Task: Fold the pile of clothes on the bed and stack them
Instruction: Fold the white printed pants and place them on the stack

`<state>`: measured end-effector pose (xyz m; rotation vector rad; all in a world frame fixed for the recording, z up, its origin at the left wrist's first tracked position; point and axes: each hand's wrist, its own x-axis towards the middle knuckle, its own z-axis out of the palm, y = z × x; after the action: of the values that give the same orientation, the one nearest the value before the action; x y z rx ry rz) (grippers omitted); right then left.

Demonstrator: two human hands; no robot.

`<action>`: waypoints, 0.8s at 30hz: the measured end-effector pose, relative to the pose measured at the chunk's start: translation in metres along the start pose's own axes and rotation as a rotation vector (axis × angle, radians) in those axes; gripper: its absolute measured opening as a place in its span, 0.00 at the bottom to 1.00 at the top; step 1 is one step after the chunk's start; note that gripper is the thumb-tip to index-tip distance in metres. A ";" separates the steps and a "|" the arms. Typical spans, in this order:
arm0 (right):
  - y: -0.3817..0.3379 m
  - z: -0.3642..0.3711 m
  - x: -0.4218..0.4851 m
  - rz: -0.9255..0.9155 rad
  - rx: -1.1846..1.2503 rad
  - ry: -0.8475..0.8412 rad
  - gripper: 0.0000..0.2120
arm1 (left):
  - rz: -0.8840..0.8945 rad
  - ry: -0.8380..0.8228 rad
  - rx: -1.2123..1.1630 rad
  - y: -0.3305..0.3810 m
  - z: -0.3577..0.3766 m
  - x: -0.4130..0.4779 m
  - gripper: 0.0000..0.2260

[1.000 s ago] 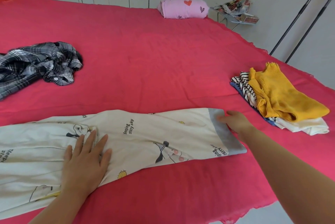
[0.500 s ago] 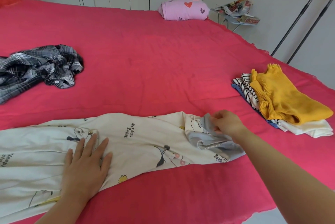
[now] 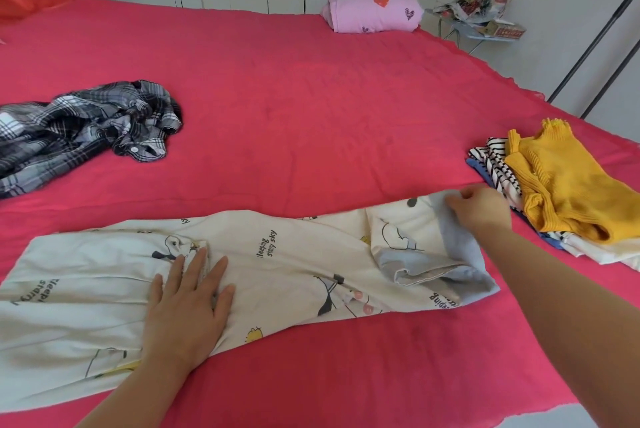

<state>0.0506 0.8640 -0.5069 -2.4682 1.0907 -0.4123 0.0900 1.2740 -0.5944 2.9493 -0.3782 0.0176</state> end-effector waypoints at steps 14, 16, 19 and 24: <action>0.021 0.006 -0.029 0.013 0.104 -0.136 0.24 | 0.007 0.009 0.003 -0.001 0.002 0.000 0.38; 0.020 -0.004 -0.051 -0.240 0.191 -0.248 0.27 | 0.007 0.003 0.018 -0.001 0.002 0.000 0.38; 0.024 -0.004 -0.075 -0.521 -0.052 -0.528 0.19 | 0.001 -0.010 0.025 0.000 0.001 0.000 0.38; 0.028 -0.005 -0.057 -0.268 -0.113 -0.038 0.08 | 0.004 -0.015 0.024 -0.001 0.001 -0.001 0.38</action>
<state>-0.0063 0.8885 -0.5215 -2.7215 0.7886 -0.3893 0.0897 1.2750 -0.5955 2.9737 -0.3886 0.0000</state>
